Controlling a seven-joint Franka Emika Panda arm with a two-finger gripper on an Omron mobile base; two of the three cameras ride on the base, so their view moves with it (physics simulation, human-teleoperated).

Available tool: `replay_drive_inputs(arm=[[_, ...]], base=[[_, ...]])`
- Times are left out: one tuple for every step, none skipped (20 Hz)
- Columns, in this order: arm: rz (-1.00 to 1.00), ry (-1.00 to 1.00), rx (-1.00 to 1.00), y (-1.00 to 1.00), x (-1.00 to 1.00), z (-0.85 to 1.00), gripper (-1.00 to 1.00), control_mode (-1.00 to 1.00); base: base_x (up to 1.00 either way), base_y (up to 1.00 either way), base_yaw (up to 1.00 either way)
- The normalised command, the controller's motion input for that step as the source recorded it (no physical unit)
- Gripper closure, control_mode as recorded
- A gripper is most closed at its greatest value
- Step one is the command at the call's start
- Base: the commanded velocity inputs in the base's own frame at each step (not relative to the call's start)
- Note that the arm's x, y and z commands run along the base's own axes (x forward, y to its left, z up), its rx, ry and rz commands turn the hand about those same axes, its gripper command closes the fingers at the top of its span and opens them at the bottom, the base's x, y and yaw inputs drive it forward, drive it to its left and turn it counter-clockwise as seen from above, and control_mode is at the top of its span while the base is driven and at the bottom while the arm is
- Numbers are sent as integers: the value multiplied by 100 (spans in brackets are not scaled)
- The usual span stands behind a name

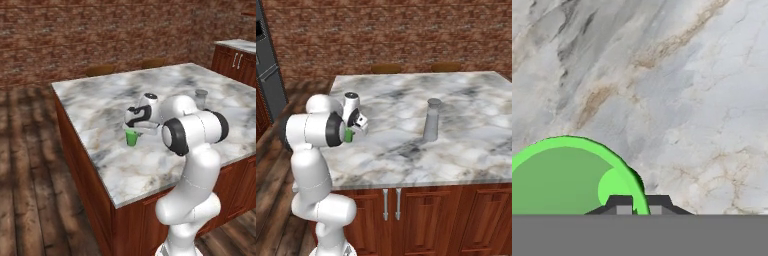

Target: Place the pitcher and cup on the dining counter for serving.

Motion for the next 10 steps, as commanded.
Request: replay_drive_inputs(arm=[[0, 6, 0, 0, 6, -52, 100, -100], [0, 6, 0, 0, 5, -49, 100, -100], [0, 5, 0, 0, 3, -45, 100, -100], [0, 3, 0, 0, 2, -41, 100, -100], [0, 0, 0, 0, 0, -24, -100, -100], [0, 0, -1, 0, 0, -2, -100, -100], [0, 0, -5, 4, 0, -1, -100, -100], [0, 0, -1, 1, 0, 0, -100, -100], [0, 0, 0, 0, 0, 0, -100, -100], [0, 0, 0, 0, 0, 0, -100, -100]], base=[[0, 0, 0], [0, 0, 0], [0, 0, 0], [0, 0, 0], [0, 0, 0], [0, 0, 0], [0, 0, 0], [0, 0, 0], [0, 0, 0], [0, 0, 0]])
